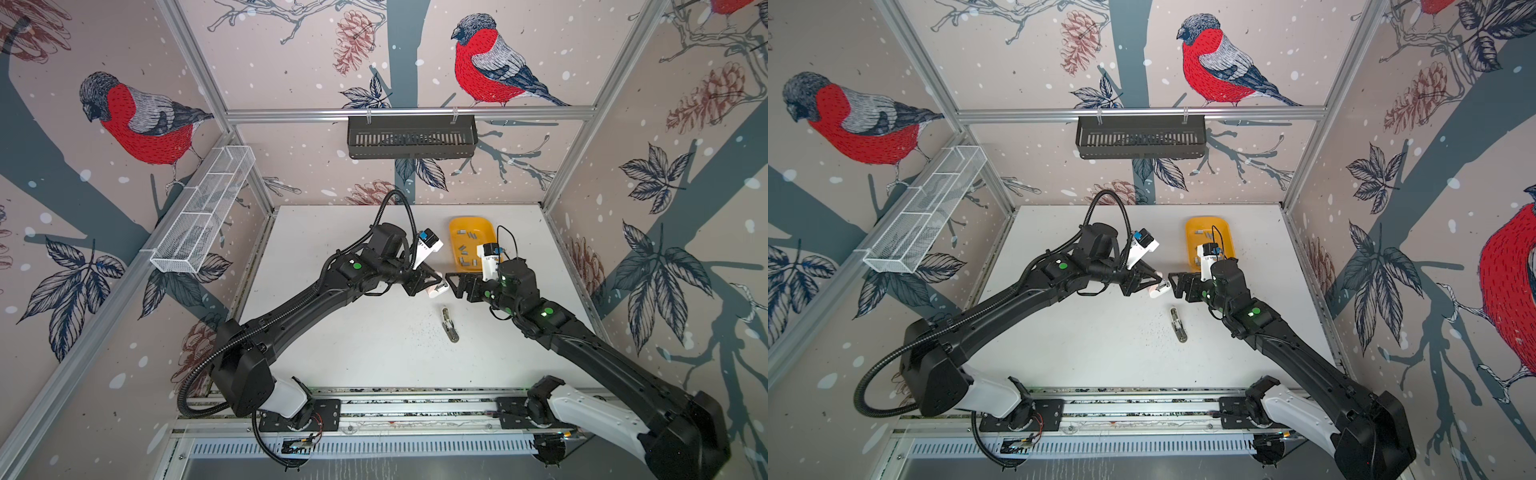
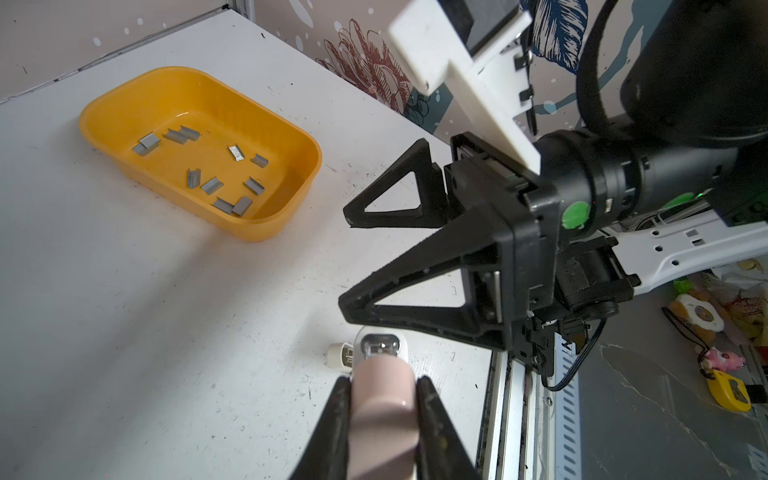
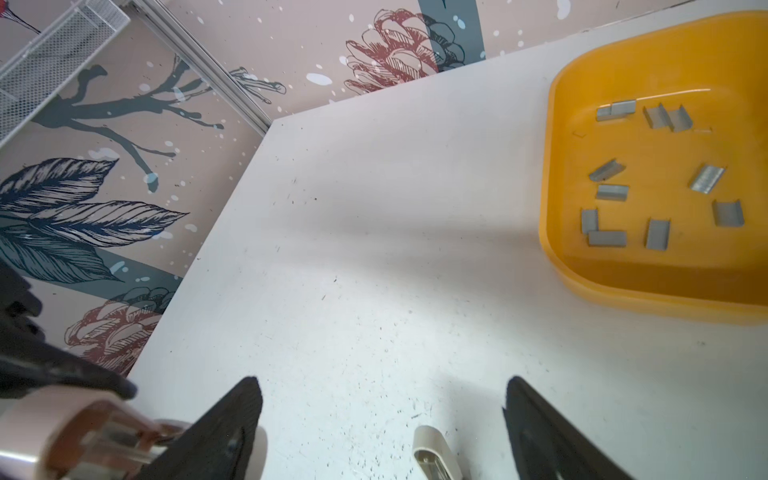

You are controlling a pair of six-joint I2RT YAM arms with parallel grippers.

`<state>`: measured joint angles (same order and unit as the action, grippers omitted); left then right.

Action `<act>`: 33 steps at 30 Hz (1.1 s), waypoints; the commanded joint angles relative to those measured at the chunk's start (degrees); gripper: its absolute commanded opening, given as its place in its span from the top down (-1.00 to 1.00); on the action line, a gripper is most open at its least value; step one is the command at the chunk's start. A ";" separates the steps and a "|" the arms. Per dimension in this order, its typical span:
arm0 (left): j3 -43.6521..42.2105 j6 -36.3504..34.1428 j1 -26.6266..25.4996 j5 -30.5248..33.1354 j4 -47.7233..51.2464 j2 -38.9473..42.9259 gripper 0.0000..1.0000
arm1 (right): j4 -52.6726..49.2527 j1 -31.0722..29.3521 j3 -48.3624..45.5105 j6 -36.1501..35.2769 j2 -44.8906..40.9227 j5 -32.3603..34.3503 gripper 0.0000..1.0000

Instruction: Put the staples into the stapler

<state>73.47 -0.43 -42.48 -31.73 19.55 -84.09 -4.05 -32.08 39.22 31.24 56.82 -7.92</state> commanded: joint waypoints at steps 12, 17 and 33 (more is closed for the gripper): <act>-0.64 1.19 0.18 -3.10 -5.62 1.29 0.63 | 1.18 -1.29 -0.04 -1.96 -0.09 -1.49 -0.83; -1.27 2.25 0.71 -3.97 -7.14 2.34 0.63 | 1.24 -3.28 -0.65 -1.71 0.29 -0.23 -0.83; -2.23 4.45 4.61 -10.41 -10.31 4.16 0.63 | 3.68 -9.46 -0.39 -4.92 -0.03 -1.43 -0.84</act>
<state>71.37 4.10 -38.02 -39.55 13.04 -80.42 -2.96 -40.69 38.28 28.27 57.06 -8.32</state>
